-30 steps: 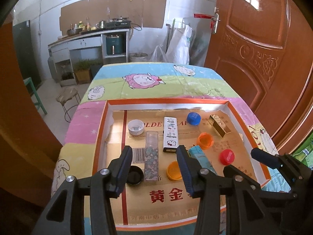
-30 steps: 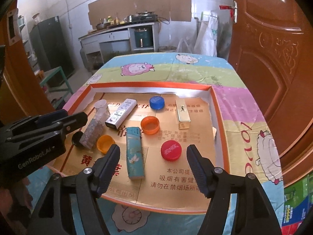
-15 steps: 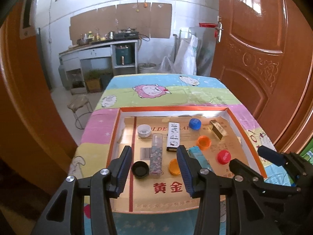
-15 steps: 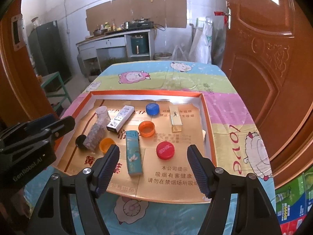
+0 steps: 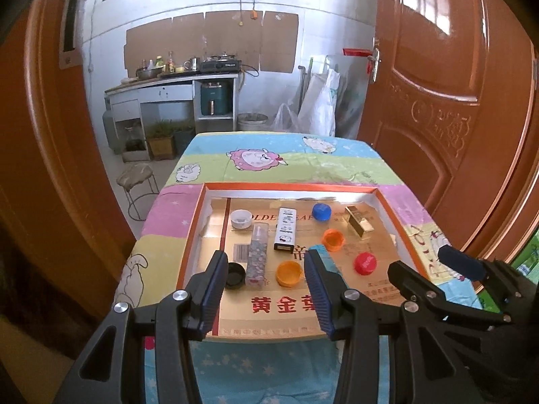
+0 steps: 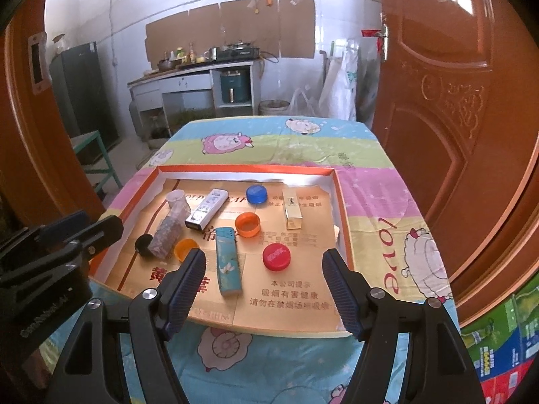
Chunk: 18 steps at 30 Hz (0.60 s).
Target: Organize rigid objects
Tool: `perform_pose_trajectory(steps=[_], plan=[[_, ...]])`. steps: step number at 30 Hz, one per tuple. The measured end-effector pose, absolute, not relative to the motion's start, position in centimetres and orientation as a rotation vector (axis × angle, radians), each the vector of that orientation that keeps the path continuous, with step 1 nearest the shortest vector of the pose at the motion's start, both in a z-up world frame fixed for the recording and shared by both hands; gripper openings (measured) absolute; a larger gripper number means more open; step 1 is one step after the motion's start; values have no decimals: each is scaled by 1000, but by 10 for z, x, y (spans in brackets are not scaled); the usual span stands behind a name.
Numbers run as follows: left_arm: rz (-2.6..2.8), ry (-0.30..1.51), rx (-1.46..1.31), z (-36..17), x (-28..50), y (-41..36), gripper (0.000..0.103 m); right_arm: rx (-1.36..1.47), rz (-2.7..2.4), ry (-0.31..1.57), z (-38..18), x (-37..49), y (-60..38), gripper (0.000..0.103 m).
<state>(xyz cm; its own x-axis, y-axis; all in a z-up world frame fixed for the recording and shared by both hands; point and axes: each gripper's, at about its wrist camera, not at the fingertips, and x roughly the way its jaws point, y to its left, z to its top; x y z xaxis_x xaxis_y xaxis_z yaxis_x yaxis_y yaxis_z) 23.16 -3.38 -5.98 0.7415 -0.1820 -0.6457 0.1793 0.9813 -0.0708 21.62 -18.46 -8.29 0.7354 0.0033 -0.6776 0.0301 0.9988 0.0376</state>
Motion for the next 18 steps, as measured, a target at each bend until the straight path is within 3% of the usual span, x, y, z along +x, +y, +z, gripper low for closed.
perform_pose_trajectory(steps=[18], plan=[[-192,648,23,-42,181,-35,47,14,-31,677,-59,171,-176,74]])
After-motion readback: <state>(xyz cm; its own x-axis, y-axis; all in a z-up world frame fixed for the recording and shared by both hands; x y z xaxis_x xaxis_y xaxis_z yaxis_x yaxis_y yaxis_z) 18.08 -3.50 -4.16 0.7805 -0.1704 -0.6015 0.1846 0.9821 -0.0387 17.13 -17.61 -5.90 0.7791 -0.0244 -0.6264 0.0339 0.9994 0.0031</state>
